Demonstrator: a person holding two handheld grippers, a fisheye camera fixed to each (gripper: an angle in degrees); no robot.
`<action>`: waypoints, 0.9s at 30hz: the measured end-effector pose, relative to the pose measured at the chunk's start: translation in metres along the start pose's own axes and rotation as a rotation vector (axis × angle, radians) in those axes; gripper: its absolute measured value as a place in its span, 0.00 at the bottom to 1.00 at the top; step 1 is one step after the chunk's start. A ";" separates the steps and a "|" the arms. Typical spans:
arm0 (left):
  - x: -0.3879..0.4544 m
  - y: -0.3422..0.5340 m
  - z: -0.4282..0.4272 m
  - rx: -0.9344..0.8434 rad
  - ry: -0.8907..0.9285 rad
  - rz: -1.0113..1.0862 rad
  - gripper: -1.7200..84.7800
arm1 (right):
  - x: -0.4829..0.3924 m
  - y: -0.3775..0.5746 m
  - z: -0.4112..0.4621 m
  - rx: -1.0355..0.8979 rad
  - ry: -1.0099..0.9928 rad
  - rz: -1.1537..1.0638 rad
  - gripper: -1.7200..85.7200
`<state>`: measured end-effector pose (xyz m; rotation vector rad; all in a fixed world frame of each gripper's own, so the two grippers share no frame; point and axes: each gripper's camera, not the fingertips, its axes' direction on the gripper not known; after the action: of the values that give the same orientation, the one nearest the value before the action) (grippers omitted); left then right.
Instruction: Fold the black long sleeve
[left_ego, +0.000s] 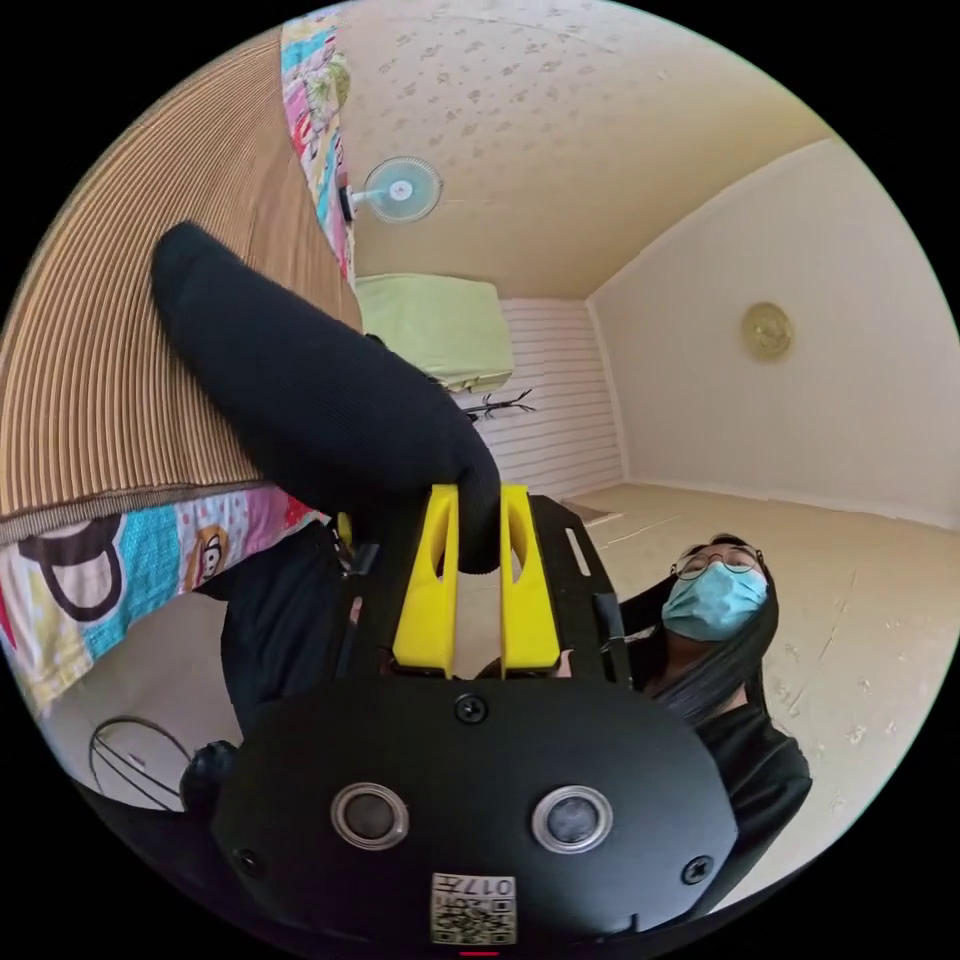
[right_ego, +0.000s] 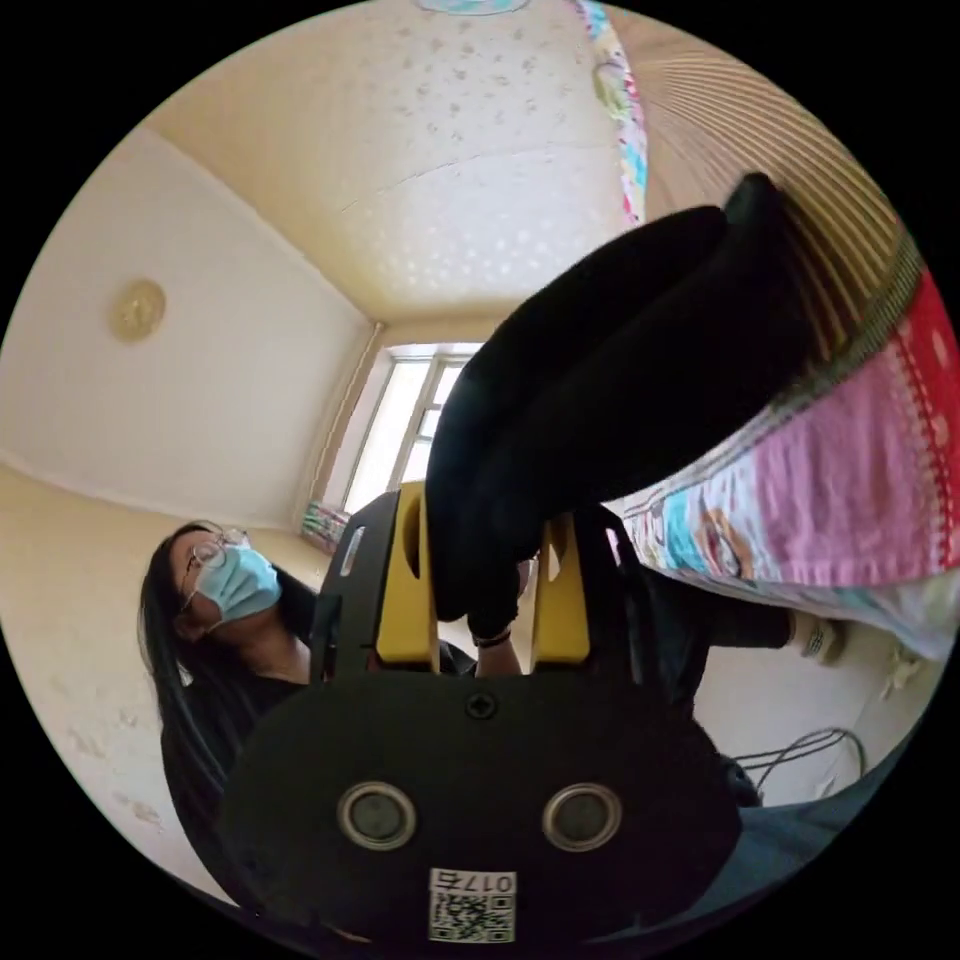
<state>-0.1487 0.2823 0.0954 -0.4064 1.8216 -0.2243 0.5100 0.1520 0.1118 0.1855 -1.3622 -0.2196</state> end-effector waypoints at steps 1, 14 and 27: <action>0.024 0.002 -0.005 0.005 -0.004 0.051 0.10 | -0.020 -0.004 0.014 -0.030 0.019 -0.066 0.18; 0.259 -0.048 -0.176 0.299 -0.368 0.425 0.10 | -0.100 -0.110 0.339 -0.447 0.288 -0.620 0.16; 0.168 -0.006 -0.305 0.650 -1.160 -0.084 0.09 | 0.175 -0.103 0.550 -0.567 0.804 -0.178 0.08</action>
<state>-0.4805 0.1947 0.0348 -0.0859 0.5356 -0.4923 -0.0008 0.0047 0.3595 -0.0843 -0.4504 -0.5976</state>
